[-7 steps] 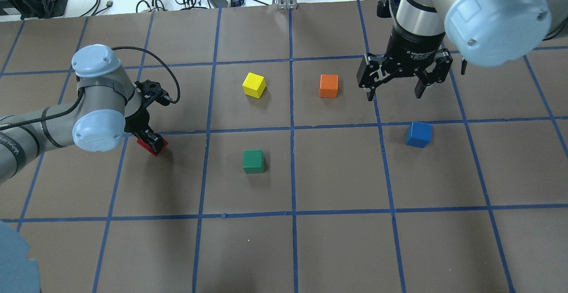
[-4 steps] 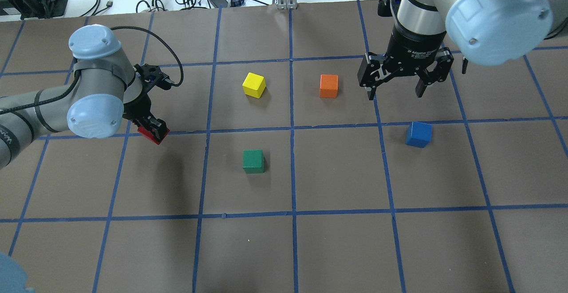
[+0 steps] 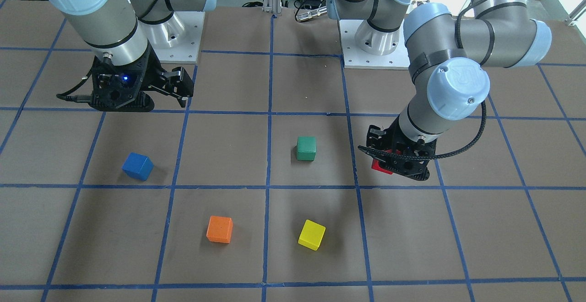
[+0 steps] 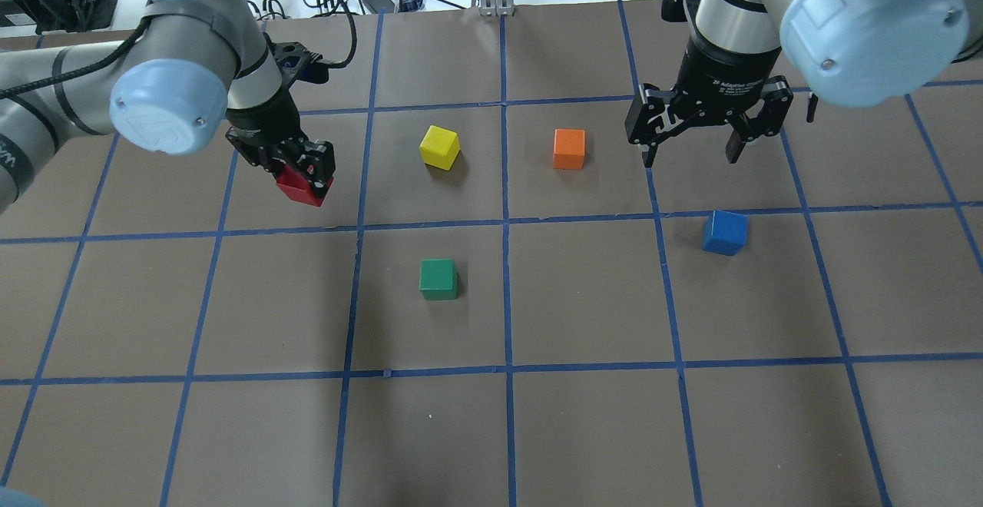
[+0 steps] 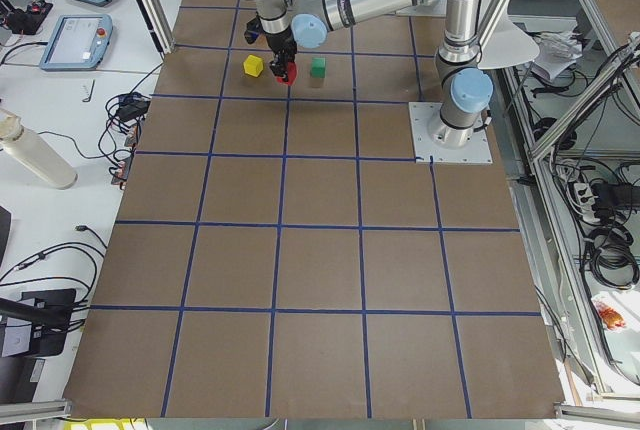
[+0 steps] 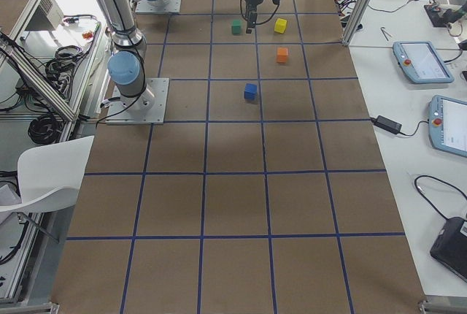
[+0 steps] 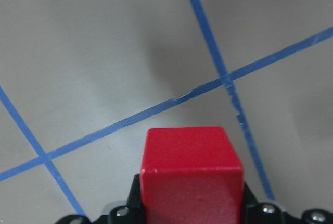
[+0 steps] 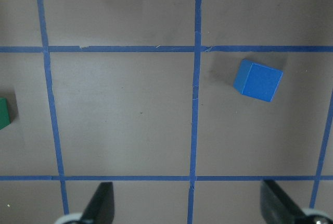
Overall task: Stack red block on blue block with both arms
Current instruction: 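Carry the red cube with the left gripper toward the table centre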
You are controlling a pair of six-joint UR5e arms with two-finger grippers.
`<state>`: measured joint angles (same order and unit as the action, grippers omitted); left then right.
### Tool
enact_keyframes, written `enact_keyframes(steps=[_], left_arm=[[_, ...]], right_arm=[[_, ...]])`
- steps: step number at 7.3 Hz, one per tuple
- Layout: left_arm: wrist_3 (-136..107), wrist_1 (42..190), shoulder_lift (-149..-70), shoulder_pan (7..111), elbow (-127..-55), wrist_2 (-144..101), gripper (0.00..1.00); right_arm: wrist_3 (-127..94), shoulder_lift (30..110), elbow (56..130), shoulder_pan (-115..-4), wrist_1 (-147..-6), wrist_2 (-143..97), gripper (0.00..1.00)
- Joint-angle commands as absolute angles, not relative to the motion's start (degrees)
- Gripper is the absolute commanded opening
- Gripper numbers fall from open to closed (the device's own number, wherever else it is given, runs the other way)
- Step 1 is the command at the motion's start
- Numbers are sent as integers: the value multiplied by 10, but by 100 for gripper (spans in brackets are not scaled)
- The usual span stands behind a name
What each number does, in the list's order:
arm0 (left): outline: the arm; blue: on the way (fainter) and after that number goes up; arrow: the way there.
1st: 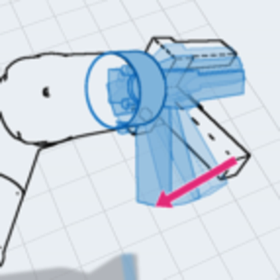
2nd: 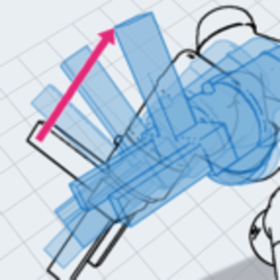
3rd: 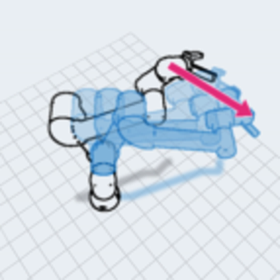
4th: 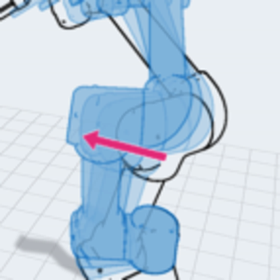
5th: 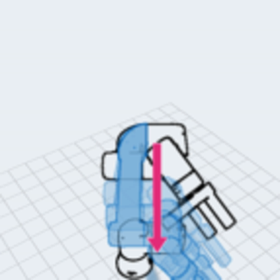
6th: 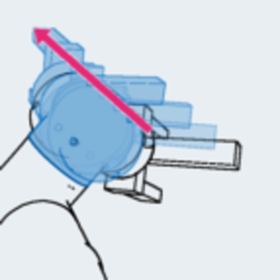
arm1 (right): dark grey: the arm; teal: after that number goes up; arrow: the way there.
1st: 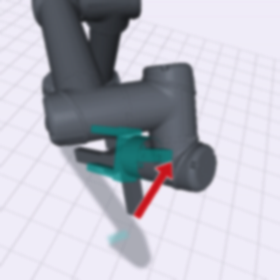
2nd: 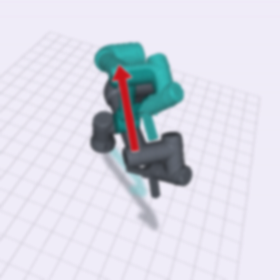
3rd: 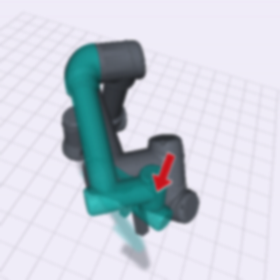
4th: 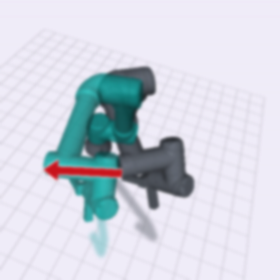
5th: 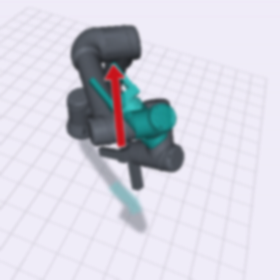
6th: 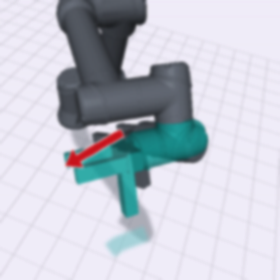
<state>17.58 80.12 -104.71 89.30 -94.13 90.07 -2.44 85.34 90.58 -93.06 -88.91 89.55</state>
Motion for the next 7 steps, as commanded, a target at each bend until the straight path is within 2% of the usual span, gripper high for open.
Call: enact_keyframes(steps=[1,7], left_arm=[[37,819,-1051,961,-925,863,0],[-120,771,-1106,1062,-927,822,0]], right_arm=[[-24,854,904,-930,-890,895,100],[-24,856,905,-930,-890,893,100]])
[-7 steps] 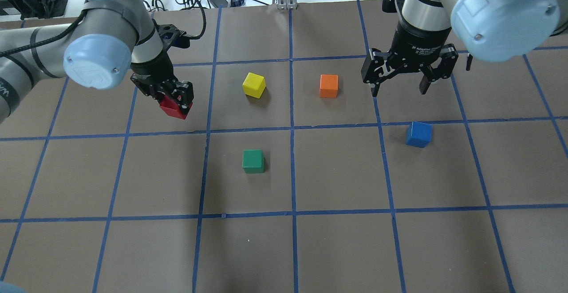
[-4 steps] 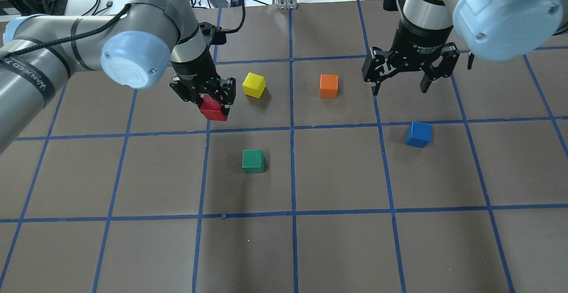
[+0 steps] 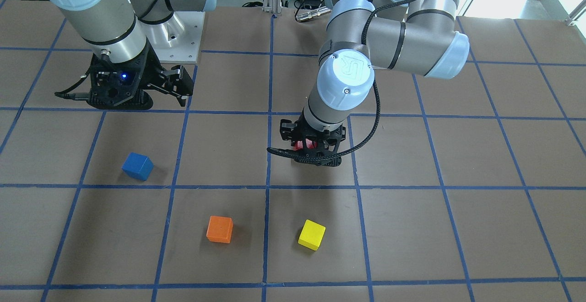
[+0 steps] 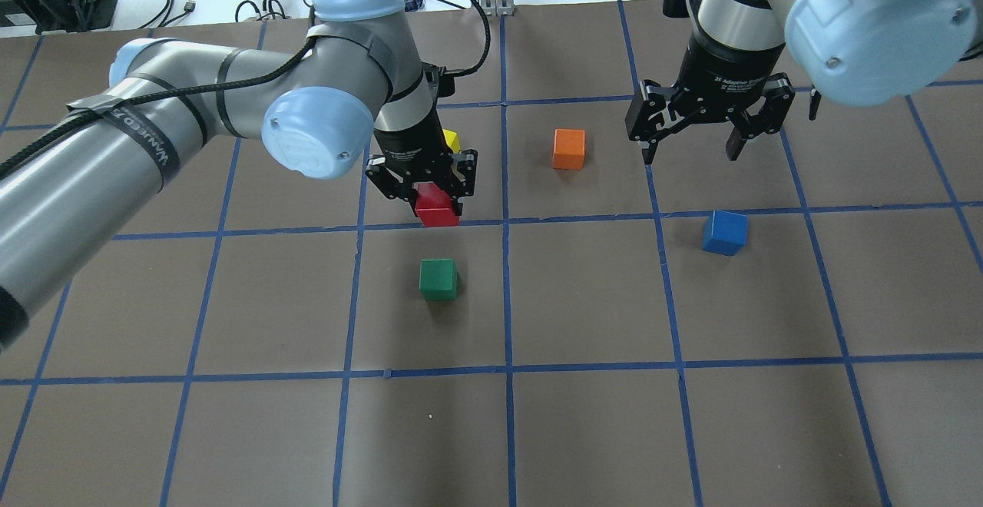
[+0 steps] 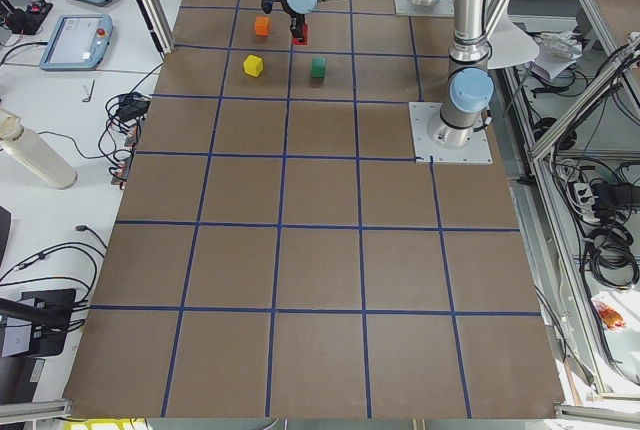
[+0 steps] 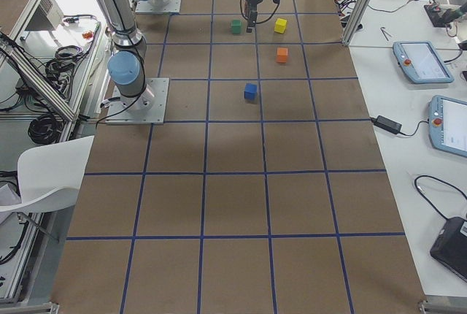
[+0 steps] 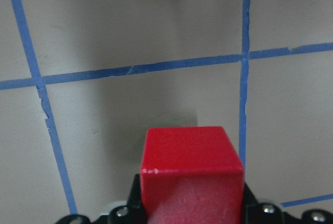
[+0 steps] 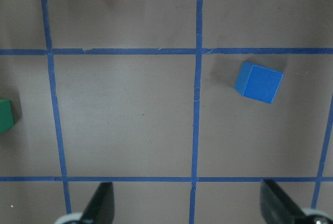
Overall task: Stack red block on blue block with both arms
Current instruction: 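Carry the red cube with the left gripper toward the table centre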
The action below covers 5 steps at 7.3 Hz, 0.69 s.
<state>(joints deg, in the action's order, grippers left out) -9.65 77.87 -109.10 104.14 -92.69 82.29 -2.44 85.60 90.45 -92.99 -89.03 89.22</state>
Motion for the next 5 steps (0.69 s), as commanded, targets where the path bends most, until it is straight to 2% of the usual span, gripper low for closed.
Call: enact_keyframes(steps=[1,5], left_arm=[[-140,742,-1122,1074,-929,806,0],[-161,674,-1186,1109,-930,788,0]], right_arm=[[-24,857,905,-930,-890,894,100],[-24,856,905,-930,-891,895,100]])
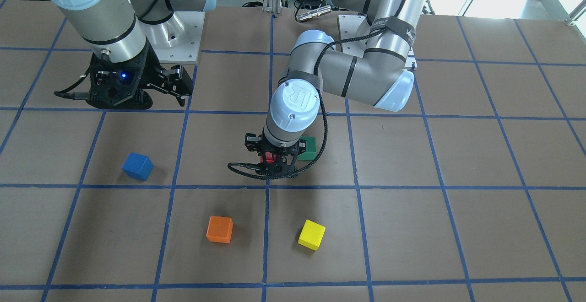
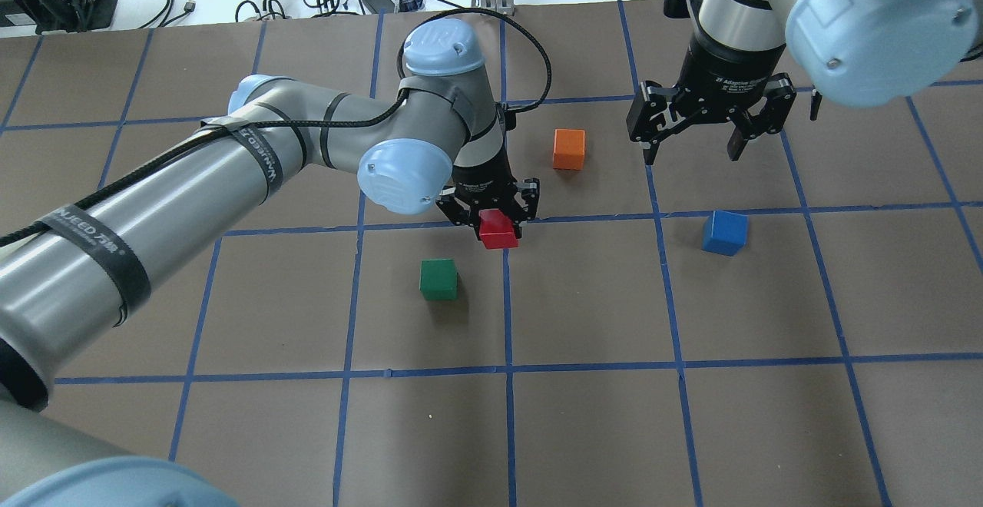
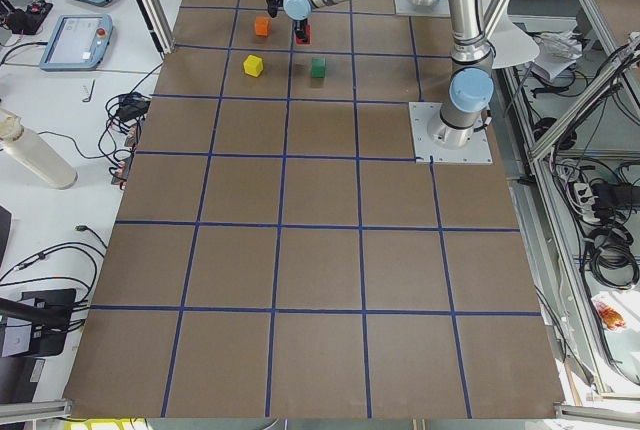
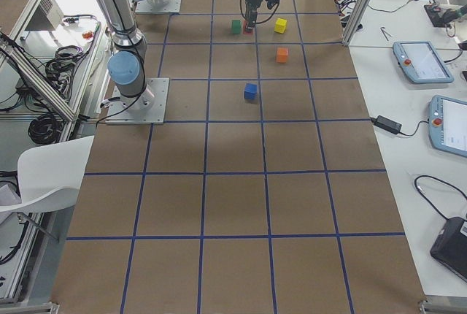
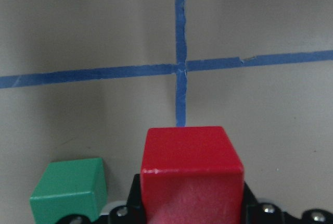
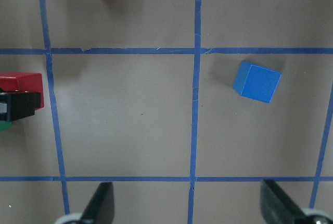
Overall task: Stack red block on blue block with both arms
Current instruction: 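Carry the red cube with the left gripper toward the table centre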
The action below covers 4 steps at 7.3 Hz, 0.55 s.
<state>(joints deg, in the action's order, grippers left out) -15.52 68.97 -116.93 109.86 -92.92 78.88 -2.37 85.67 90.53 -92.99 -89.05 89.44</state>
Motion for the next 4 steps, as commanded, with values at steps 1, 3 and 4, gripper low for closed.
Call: enact_keyframes(steps=[1,3,4], left_arm=[[-169,673,-1194,1112,-930,788,0],[-170,672,-1206,1121,-929,789,19],[-170,672,-1207,1122,-928,788,76]], right_arm=[[-24,856,905,-930,-891,895,100],[-24,856,904,-930,-892,895,100],[-24,856,904,-930,-892,895,100]])
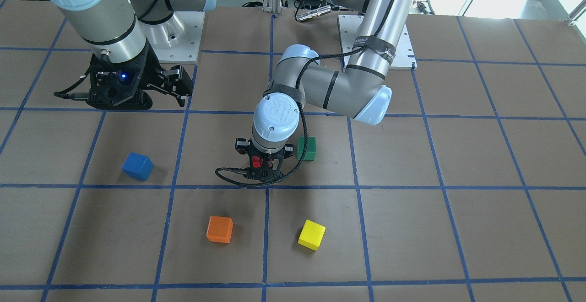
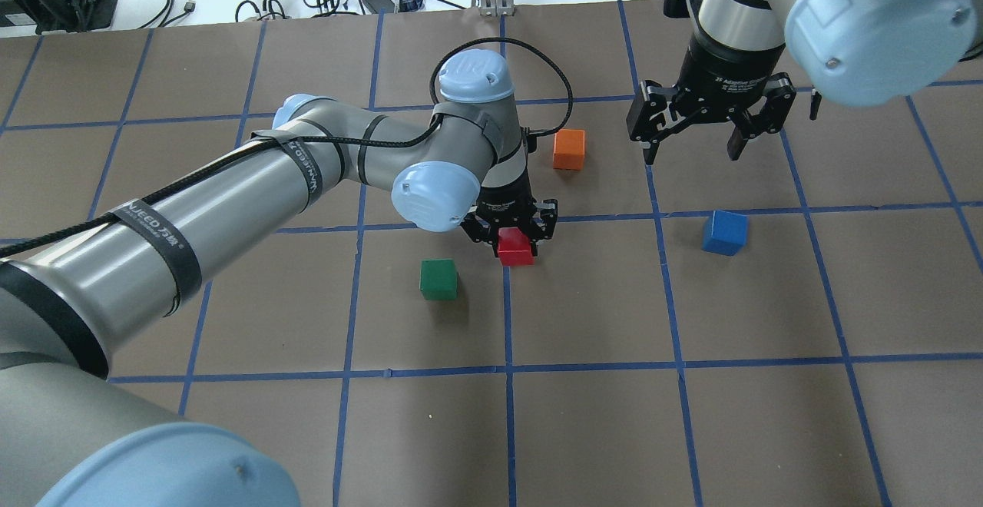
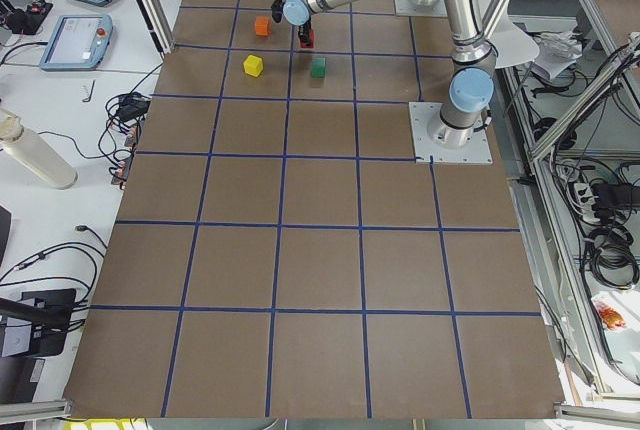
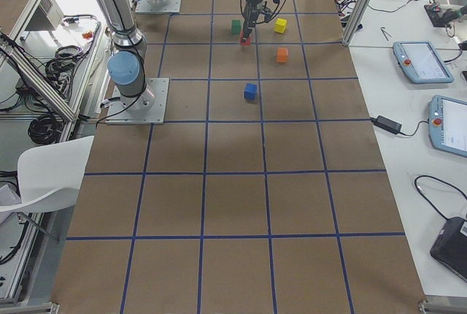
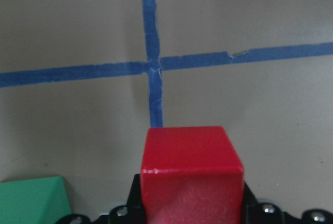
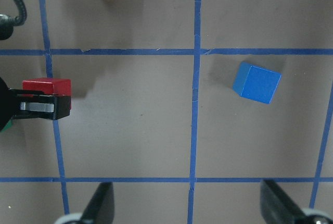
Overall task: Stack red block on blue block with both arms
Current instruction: 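Lower the red cube and open the left gripper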
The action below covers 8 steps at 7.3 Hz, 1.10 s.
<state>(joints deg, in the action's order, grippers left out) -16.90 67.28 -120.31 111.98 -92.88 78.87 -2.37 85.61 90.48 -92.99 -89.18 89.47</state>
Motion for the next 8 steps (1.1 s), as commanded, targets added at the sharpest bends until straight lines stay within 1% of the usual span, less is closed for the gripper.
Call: enact_keyframes(steps=[1,2,3,5,8], left_arm=[[-168,672,-1207,1122,-926,788,86],[-168,674,-1202,1122,-925,788,92],[-168,675,-1193,1122,-925,788,95],[-165,684,-1179,1116,-912,795,96],[-160,758,-1158,1076,-856,797,99]], right_arm=[[-24,856,904,-929,-892,895,100],[-24,856,904,-929,-892,895,100],[-24,857,904,-929,-891,895,100],[-25,859,904,-929,-889,894,100],[-25,859,904,-929,-888,889,100]])
